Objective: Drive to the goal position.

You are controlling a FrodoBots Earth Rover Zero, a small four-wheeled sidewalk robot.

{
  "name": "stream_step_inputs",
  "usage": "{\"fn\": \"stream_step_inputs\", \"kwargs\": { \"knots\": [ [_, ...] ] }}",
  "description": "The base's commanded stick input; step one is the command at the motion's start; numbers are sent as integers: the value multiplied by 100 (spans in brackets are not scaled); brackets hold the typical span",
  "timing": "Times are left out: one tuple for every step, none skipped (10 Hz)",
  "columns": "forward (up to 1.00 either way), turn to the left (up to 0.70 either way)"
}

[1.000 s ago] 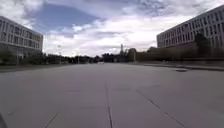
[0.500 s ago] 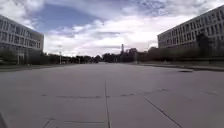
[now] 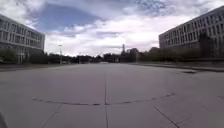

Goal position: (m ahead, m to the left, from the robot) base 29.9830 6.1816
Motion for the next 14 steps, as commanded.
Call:
{"fn": "stream_step_inputs", "kwargs": {
  "knots": [
    [70,0],
    [70,0],
    [70,0],
    [70,0],
    [70,0],
    [70,0],
    [70,0],
    [70,0],
    [70,0],
    [70,0],
    [70,0],
    [70,0],
    [70,0],
    [70,0]
  ]
}}
